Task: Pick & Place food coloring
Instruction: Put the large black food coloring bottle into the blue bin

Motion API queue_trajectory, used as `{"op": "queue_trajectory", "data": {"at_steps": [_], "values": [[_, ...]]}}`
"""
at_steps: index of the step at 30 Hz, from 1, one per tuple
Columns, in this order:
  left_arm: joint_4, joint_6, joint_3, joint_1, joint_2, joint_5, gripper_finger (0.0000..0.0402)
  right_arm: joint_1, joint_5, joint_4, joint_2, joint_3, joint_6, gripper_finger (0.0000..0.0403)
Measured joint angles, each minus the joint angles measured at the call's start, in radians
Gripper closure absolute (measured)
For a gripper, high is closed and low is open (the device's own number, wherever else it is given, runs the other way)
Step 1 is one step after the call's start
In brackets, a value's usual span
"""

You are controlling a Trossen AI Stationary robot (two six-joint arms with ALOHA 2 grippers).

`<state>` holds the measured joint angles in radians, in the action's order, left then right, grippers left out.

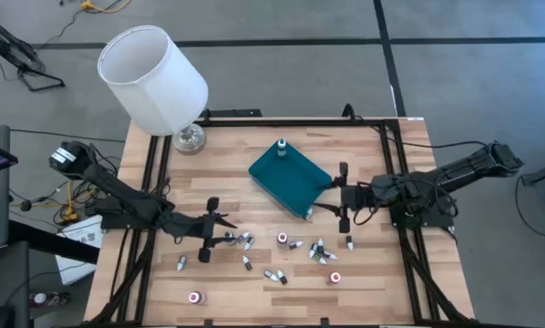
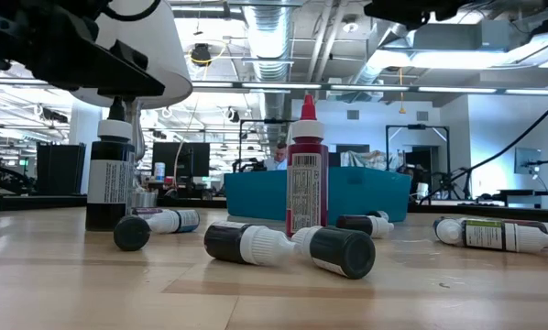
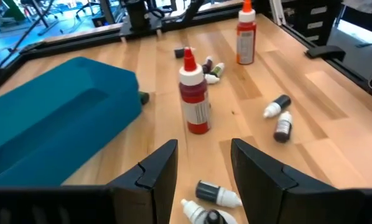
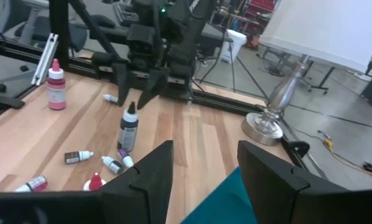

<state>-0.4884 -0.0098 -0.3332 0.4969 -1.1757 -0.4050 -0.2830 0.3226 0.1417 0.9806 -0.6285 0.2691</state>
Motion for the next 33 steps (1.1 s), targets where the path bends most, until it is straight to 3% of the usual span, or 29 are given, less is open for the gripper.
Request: {"op": "queue_trajectory", "data": {"at_steps": [23, 33], "values": [[0.037, -0.103, 0.042, 0.008, -0.001, -0.012, 0.0260, -0.051, 0.002, 0.000, 0.001, 0.000, -0.008, 0.0246], [0.037, -0.108, 0.042, 0.008, -0.001, -0.011, 0.0320, -0.051, 0.002, 0.000, 0.001, 0.000, -0.008, 0.0251]]}}
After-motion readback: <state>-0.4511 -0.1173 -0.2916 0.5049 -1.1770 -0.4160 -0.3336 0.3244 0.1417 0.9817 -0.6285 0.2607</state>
